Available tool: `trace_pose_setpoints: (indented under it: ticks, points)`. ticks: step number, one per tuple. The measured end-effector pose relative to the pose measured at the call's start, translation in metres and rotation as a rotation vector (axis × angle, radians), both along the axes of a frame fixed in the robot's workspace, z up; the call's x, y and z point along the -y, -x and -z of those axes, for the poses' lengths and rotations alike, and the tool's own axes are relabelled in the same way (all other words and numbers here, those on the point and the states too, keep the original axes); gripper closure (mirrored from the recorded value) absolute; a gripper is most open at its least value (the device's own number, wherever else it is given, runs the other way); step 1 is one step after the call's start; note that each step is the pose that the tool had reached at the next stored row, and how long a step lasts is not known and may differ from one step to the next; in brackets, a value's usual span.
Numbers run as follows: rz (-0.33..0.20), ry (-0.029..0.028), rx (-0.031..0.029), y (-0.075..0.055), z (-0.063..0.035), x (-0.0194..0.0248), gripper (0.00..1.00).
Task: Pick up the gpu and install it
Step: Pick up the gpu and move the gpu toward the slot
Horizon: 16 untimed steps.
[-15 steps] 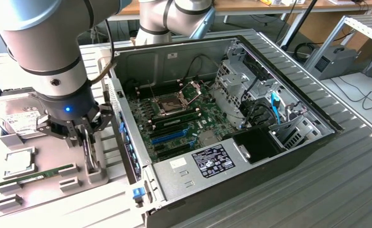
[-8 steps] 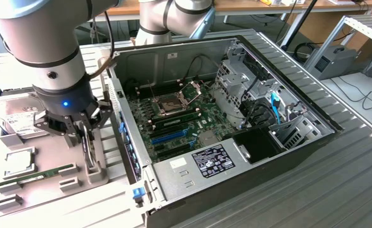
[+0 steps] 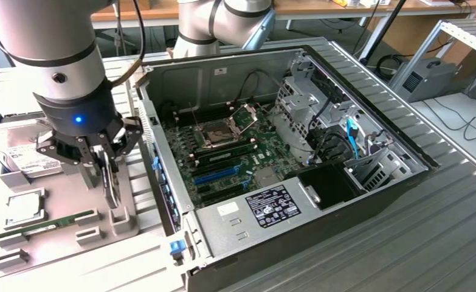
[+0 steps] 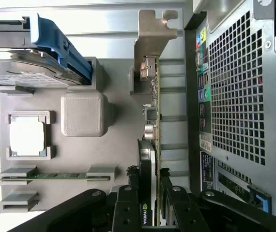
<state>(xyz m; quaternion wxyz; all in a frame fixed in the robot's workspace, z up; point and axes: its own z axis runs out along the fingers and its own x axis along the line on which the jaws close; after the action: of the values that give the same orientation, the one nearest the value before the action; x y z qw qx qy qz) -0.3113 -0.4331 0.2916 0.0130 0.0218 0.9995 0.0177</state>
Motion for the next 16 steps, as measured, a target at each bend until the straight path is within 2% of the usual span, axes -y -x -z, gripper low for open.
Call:
trace_pose_setpoints:
  ticks: [6, 16]
  points:
    - [0.000, 0.0000, 0.0000, 0.0000, -0.0049, 0.0000, 0.73]
    - [0.000, -0.0001, 0.0002, 0.0000, -0.0077, 0.0000, 0.73]
